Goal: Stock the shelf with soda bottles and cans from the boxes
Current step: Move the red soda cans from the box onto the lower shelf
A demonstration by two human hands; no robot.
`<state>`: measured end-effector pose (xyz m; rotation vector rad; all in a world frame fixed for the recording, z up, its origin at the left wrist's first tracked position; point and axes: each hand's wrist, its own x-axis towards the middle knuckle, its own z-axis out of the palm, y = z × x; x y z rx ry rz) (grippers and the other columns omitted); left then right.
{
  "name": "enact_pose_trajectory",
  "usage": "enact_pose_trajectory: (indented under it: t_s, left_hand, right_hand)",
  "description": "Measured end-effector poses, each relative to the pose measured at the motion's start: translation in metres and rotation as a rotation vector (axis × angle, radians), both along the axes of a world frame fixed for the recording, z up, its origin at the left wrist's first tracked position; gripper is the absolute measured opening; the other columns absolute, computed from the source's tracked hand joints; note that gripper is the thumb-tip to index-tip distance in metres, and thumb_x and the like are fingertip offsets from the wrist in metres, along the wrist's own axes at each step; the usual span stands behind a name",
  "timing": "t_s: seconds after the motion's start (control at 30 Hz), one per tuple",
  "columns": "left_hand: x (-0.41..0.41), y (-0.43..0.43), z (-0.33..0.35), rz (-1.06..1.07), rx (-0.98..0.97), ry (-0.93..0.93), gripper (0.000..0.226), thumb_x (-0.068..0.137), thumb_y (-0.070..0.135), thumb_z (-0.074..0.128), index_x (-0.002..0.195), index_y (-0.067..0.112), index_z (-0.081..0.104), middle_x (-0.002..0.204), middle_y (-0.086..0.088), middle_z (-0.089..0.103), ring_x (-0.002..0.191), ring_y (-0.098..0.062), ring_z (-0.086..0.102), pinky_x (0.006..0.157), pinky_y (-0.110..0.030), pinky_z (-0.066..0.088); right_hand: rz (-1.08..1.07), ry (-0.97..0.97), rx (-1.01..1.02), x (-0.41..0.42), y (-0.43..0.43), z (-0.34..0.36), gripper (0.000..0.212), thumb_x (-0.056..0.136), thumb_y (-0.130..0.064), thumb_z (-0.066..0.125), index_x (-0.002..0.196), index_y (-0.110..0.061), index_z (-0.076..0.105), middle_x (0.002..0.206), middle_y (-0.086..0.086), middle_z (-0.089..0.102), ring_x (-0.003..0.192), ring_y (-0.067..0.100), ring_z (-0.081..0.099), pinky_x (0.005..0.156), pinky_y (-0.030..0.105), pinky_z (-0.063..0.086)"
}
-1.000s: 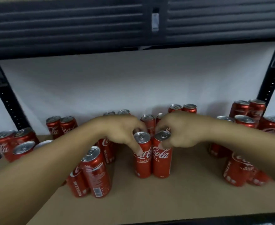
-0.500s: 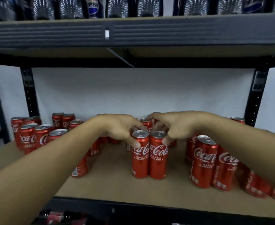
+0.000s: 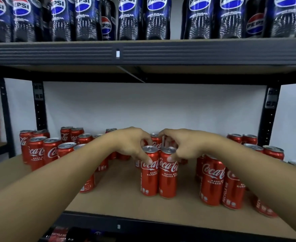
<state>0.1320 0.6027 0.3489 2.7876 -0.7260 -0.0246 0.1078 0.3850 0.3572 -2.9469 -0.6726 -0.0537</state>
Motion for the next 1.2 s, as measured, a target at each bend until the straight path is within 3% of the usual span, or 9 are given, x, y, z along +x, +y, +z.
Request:
enact_pose_trajectory:
  t_s: [0.1,0.23,0.5,0.6,0.73,0.83,0.93,1.03,1.2]
  left_hand:
    - [-0.001,-0.004,-0.002,0.014,0.063,-0.065,0.059,0.068,0.062,0.085,0.114,0.033,0.062,0.095,0.013,0.071,0.08,-0.008,0.071,0.073,-0.03,0.056]
    - [0.002,-0.002,0.004,-0.057,0.102,-0.071,0.06,0.079,0.062,0.077,0.128,0.031,0.062,0.117,0.014,0.069,0.096,-0.007,0.065,0.088,-0.032,0.055]
    - [0.008,-0.01,0.009,-0.081,0.083,-0.054,0.042,0.074,0.067,0.078,0.095,0.032,0.067,0.079,0.015,0.074,0.069,-0.008,0.073,0.075,-0.034,0.06]
    - [0.011,-0.009,0.009,-0.11,0.05,-0.028,0.037,0.08,0.057,0.08,0.105,0.032,0.07,0.09,0.016,0.075,0.075,-0.007,0.074,0.084,-0.038,0.06]
    - [0.016,-0.008,0.007,-0.154,-0.024,0.094,0.045,0.087,0.032,0.08,0.129,0.031,0.065,0.12,0.013,0.071,0.107,-0.007,0.069,0.098,-0.038,0.056]
    - [0.016,-0.01,0.009,-0.129,-0.048,0.119,0.063,0.085,0.04,0.081,0.141,0.027,0.056,0.135,0.011,0.064,0.117,-0.006,0.063,0.102,-0.03,0.052]
    - [0.014,-0.016,0.01,-0.088,0.101,0.016,0.067,0.079,0.061,0.078,0.134,0.027,0.06,0.128,0.012,0.066,0.105,-0.008,0.067,0.095,-0.03,0.054]
    - [0.012,-0.021,0.007,-0.107,0.069,0.069,0.053,0.082,0.049,0.08,0.128,0.026,0.064,0.114,0.011,0.072,0.092,-0.011,0.074,0.09,-0.036,0.059]
    - [0.013,-0.022,0.004,-0.137,-0.019,0.073,0.049,0.083,0.039,0.083,0.128,0.029,0.067,0.116,0.014,0.072,0.105,-0.008,0.069,0.097,-0.04,0.057]
  right_hand:
    - [0.014,0.027,-0.003,-0.006,-0.002,0.003,0.082,0.087,-0.023,0.078,0.153,-0.035,0.031,0.136,-0.014,0.056,0.115,0.013,0.057,0.1,0.035,0.05]
    - [0.004,-0.029,-0.01,-0.007,0.001,0.003,0.079,0.086,-0.042,0.077,0.152,-0.034,0.034,0.14,-0.01,0.056,0.114,0.013,0.057,0.098,0.031,0.049]
    - [0.047,-0.066,-0.052,-0.003,-0.002,0.001,0.074,0.09,-0.043,0.073,0.152,-0.034,0.035,0.144,-0.008,0.055,0.123,0.016,0.056,0.103,0.034,0.049]
    - [0.053,0.003,-0.011,0.0,-0.007,0.002,0.076,0.087,-0.039,0.076,0.152,-0.033,0.036,0.146,-0.01,0.053,0.125,0.012,0.055,0.103,0.029,0.048]
    - [0.051,0.026,-0.018,0.004,-0.011,-0.001,0.074,0.085,-0.034,0.079,0.148,-0.034,0.041,0.142,-0.011,0.056,0.121,0.011,0.057,0.103,0.033,0.05]
    - [0.026,0.009,-0.016,0.005,-0.014,-0.003,0.074,0.086,-0.038,0.078,0.149,-0.029,0.04,0.143,-0.01,0.055,0.125,0.012,0.056,0.104,0.03,0.048]
    - [0.009,-0.001,-0.031,0.005,-0.017,-0.004,0.066,0.085,-0.044,0.077,0.142,-0.028,0.048,0.136,-0.009,0.06,0.118,0.013,0.06,0.101,0.034,0.052]
    - [-0.007,-0.007,-0.08,0.002,-0.018,-0.002,0.052,0.085,-0.049,0.076,0.13,-0.03,0.058,0.12,-0.009,0.067,0.102,0.013,0.065,0.092,0.038,0.057]
    - [-0.022,-0.035,-0.117,-0.007,-0.02,0.003,0.053,0.083,-0.054,0.076,0.128,-0.03,0.062,0.113,-0.011,0.066,0.098,0.012,0.063,0.088,0.034,0.055]
